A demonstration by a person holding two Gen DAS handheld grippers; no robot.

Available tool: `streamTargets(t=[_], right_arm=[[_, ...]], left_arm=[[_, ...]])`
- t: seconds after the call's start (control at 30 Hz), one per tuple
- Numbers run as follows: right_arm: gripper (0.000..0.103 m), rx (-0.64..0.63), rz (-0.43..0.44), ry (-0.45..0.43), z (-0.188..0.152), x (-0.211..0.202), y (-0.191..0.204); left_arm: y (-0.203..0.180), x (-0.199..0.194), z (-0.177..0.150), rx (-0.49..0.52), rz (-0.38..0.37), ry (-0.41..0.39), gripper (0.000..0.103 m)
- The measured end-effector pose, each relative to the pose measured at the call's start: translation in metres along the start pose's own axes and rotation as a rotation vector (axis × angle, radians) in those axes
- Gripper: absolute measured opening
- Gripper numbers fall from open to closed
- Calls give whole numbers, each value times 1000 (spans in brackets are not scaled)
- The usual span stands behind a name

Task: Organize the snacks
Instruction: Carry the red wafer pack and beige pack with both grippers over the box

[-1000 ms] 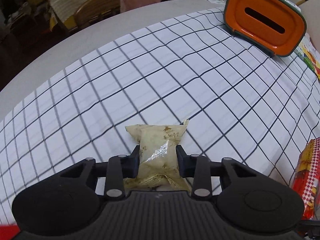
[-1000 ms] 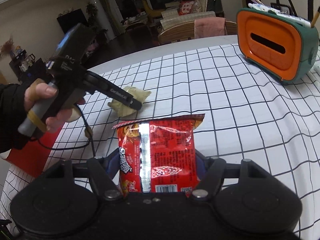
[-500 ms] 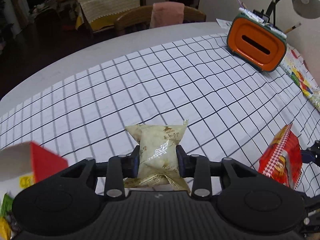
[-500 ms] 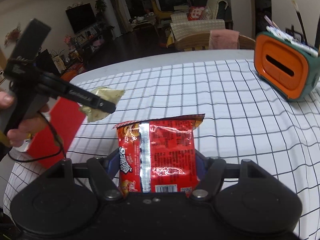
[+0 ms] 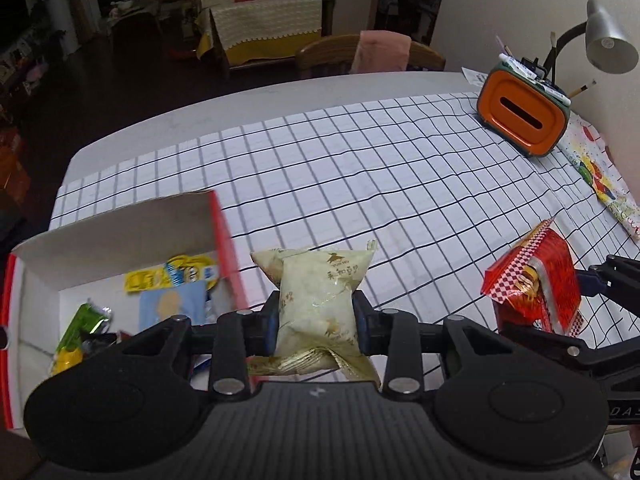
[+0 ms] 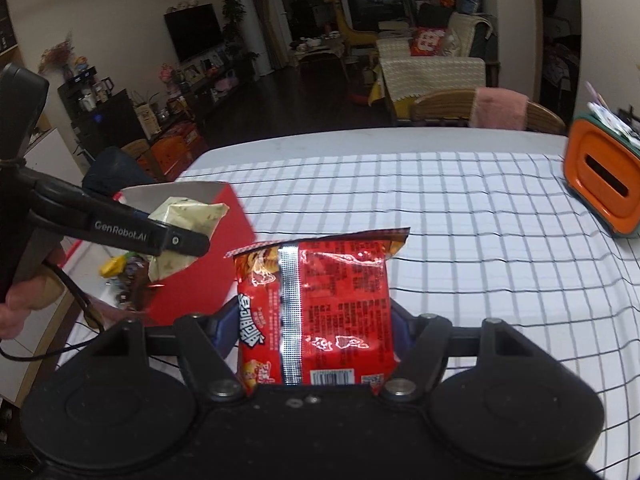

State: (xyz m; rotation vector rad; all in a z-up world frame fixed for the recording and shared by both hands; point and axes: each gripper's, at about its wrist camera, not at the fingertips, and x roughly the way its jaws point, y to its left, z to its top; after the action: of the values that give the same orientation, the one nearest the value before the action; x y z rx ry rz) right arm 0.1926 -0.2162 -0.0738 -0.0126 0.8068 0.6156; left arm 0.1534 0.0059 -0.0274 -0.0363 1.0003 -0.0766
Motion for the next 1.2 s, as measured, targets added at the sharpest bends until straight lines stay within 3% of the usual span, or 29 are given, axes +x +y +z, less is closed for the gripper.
streamTargets(t=[0.37,0.6,0.87,1.2], right_arm=[[70,-48,16,-4,19,25,80],[70,-95,12,-8,35,54,127],[70,-175,12,51,54,101,174],[70,-223,-2,170,54,171,208]], left_arm=[[81,-44,-32,-60,40,-50,35],[135,-48,-48,-113,74,-56,35],[183,-51,-82,-189,124,-79,35],[211,-62,-111,-245,147,-116,35]])
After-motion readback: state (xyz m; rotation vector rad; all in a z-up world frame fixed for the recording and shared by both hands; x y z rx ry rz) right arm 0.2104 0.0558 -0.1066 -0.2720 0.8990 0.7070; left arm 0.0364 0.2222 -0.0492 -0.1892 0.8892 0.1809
